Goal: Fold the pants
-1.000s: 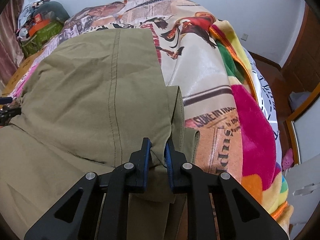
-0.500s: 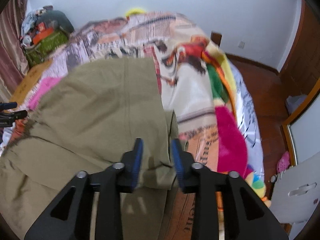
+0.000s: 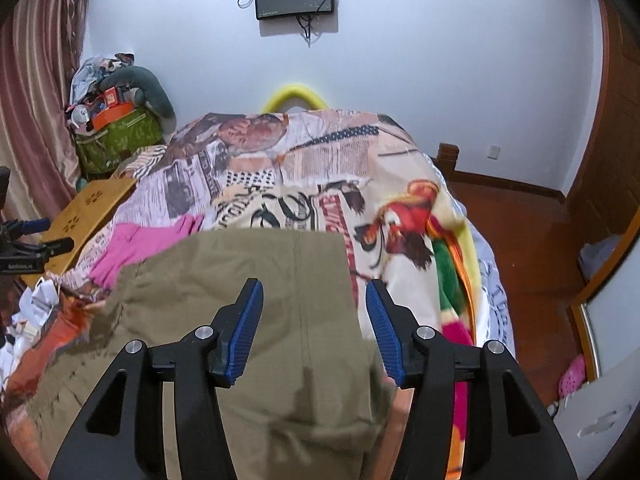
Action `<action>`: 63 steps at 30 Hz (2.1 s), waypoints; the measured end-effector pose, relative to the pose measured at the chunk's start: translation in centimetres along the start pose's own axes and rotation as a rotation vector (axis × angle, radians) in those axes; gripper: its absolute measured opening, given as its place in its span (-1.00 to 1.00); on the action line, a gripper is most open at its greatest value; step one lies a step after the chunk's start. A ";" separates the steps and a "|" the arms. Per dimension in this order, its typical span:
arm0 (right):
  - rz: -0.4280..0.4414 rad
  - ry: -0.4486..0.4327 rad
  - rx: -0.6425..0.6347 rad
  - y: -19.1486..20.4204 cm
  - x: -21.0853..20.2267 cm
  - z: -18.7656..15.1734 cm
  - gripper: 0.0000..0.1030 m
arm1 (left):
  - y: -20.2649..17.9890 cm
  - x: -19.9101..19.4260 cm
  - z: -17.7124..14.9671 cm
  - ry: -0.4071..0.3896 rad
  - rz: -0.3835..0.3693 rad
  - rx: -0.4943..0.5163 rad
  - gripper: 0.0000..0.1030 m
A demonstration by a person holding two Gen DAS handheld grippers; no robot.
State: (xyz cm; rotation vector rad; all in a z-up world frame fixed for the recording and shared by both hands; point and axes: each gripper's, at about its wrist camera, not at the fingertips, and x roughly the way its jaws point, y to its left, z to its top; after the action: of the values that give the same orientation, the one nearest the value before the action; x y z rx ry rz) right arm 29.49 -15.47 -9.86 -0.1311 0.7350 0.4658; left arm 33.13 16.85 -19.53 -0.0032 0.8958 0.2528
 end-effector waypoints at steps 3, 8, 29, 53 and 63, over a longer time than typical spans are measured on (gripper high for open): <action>-0.002 0.000 0.003 -0.1 1.5 0.8 0.02 | 0.6 2.1 0.4 0.035 -0.009 -0.025 0.97; 0.001 0.042 0.022 -0.7 5.2 1.3 0.02 | 1.4 6.6 0.3 0.121 -0.044 -0.081 0.97; 0.031 0.210 0.155 -3.4 18.4 1.4 0.02 | -1.3 15.5 -1.9 0.277 -0.159 -0.088 0.67; -0.078 -0.016 0.013 -1.2 8.3 6.4 -0.79 | -2.0 3.4 1.6 -0.017 -0.079 -0.023 -0.01; -0.046 -0.140 0.041 -1.1 -0.1 6.4 -0.79 | -3.4 -2.8 1.3 -0.111 -0.062 0.049 -0.01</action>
State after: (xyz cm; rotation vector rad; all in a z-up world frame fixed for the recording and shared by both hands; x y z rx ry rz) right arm 33.86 -14.71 -5.17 -0.0762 0.6021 0.4112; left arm 33.25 13.05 -16.93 0.0283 0.7895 0.1715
